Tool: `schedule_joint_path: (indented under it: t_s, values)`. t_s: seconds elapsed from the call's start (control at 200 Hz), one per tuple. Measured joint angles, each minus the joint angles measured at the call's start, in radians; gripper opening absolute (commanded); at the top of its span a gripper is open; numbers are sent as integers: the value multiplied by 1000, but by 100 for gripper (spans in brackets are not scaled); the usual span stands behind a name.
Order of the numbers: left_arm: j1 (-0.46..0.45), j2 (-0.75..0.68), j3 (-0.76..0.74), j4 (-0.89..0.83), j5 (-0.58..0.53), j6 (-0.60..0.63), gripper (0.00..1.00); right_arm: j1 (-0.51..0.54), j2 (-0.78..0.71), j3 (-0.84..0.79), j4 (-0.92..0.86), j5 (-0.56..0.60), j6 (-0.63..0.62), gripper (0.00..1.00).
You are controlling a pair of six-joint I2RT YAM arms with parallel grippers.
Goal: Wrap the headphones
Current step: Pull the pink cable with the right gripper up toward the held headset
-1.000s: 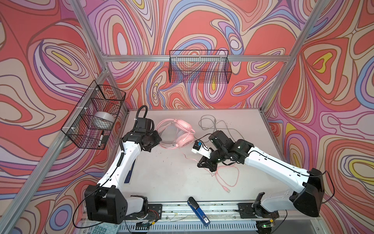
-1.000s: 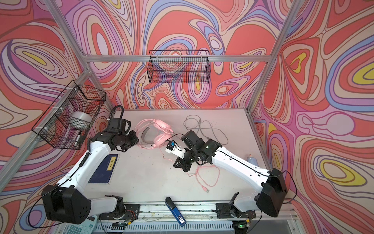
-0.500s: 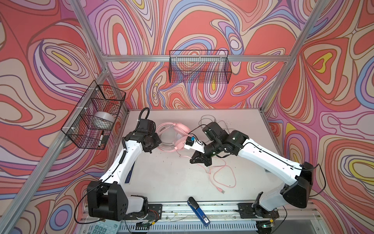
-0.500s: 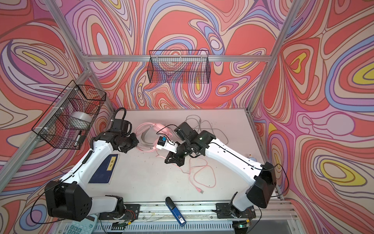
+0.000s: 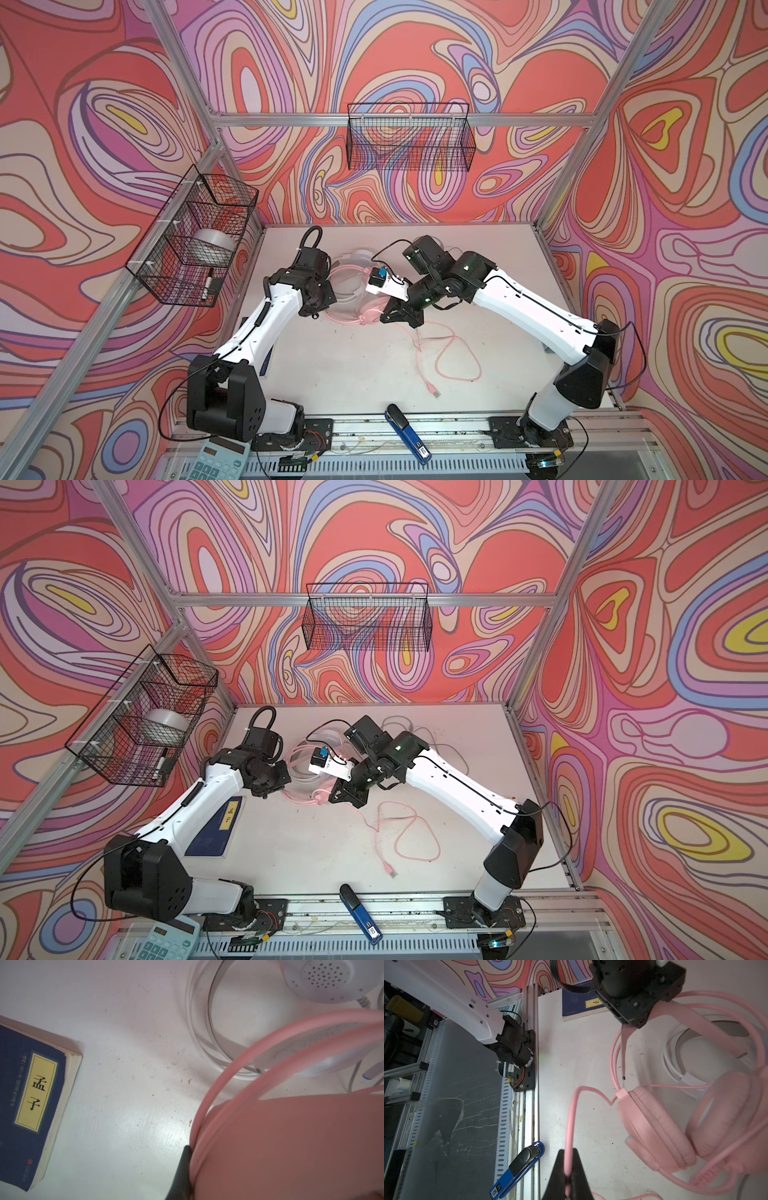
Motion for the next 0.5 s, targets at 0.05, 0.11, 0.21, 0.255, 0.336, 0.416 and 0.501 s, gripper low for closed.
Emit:
schedule_joint_path:
  t_s: [0.05,0.11,0.21,0.255,0.336,0.416,0.501]
  values:
    - [-5,6,0,-4,-4,10,0,-3,11,23,-11,18,-6,0]
    - [-10,10,0,-9,-7,19,0,-8,25,53,-28,42,-13,0]
    - [-11,11,1,-12,-11,39,0,-31,50,96,-51,83,-29,0]
    - [-12,11,1,-13,-11,52,0,-48,60,110,-57,101,-39,0]
    - [-14,11,1,-12,-5,72,0,-77,77,131,-65,135,-58,0]
    - [-19,10,1,-12,1,97,0,-103,98,158,-77,169,-79,0]
    - [-26,5,1,-12,10,124,0,-127,139,203,-82,206,-98,0]
